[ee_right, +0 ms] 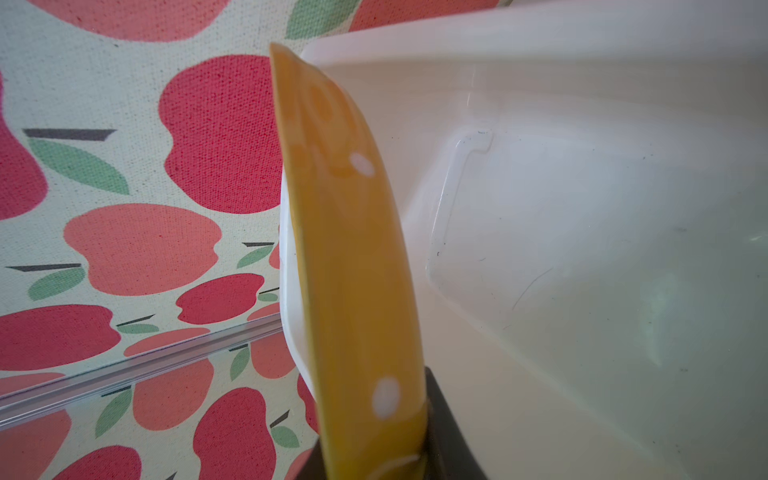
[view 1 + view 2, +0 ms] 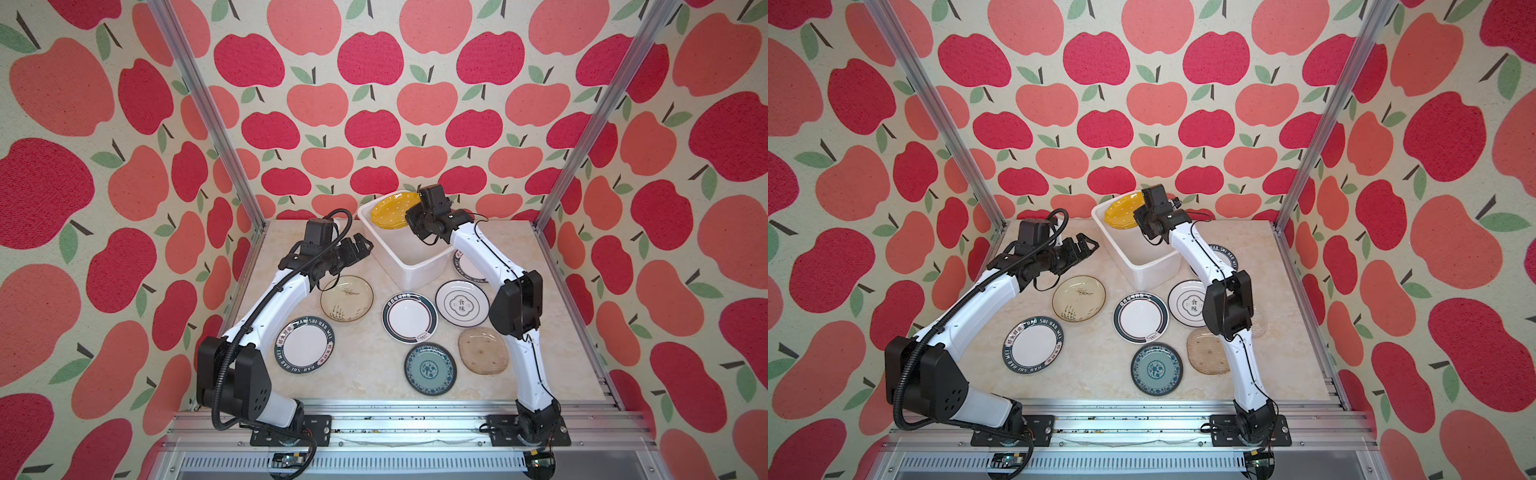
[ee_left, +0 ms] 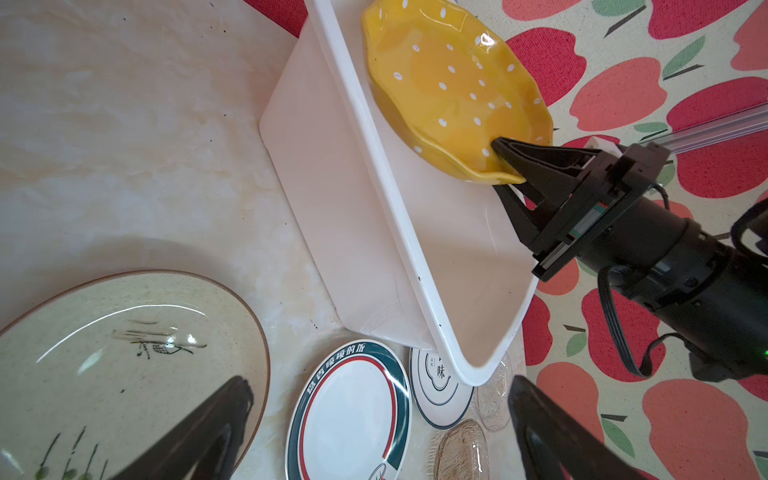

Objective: Place the plates into the plastic bin on the countertop
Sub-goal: 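Lift the yellow plate with the right gripper and carry it over the white bin, then lower the yellow plate into the bin and open the right gripper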

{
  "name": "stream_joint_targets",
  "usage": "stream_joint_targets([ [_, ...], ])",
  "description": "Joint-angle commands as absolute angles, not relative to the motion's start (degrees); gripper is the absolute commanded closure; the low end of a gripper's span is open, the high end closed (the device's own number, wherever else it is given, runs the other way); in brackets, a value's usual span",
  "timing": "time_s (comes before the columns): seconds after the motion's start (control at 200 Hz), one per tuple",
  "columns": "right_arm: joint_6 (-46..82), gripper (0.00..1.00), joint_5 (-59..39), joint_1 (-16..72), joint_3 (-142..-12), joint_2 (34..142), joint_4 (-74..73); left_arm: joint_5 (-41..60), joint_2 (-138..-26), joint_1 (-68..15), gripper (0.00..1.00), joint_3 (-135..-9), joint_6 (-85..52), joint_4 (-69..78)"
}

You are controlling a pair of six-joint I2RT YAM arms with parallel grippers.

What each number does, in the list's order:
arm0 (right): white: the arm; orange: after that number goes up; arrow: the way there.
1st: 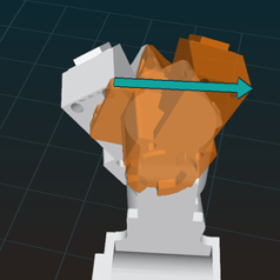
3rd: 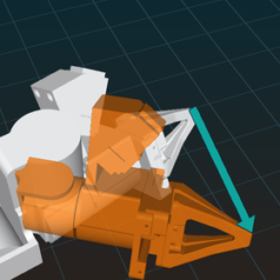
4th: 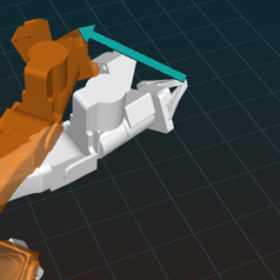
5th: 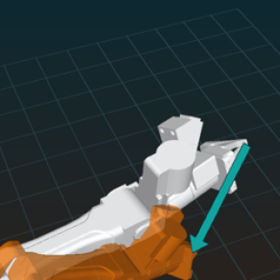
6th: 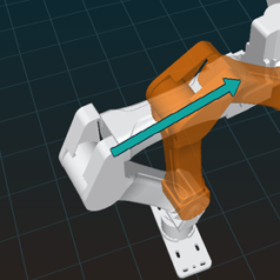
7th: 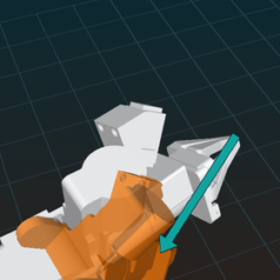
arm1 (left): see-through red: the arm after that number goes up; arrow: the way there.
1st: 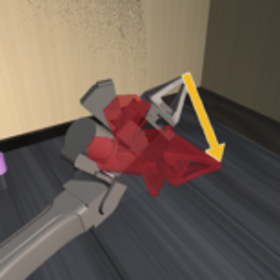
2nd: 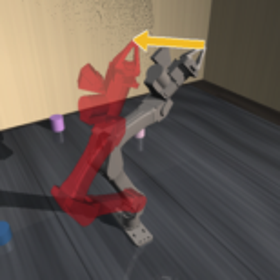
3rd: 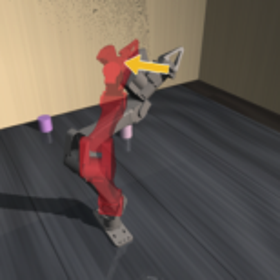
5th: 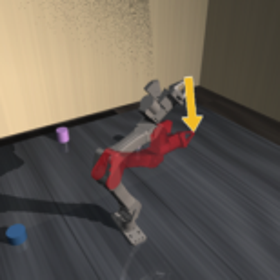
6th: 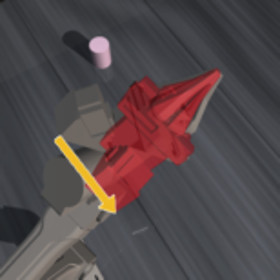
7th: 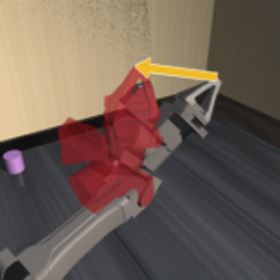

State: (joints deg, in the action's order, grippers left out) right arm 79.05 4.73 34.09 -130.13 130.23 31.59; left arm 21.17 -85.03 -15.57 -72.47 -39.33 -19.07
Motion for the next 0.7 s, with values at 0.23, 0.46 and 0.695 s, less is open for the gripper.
stream_joint_targets([
  [0.23, 80.71, 1.0, 10.65, 36.1, -131.88, 129.99, 27.65, 23.37, -82.79, -13.48, 0.01, -68.89, -39.9, -16.26],
  [0.46, 80.69, 1.0, 10.55, 36.1, -127.25, 130.09, 27.3, 23.68, -81.75, -12.92, 0.01, -67.16, -40.0, -15.95],
  [0.695, 80.36, 1.0, 8.51, 35.82, -125.42, 131.97, 25.88, 23.94, -81.17, -12.67, 0.01, -66.02, -39.9, -15.73],
])
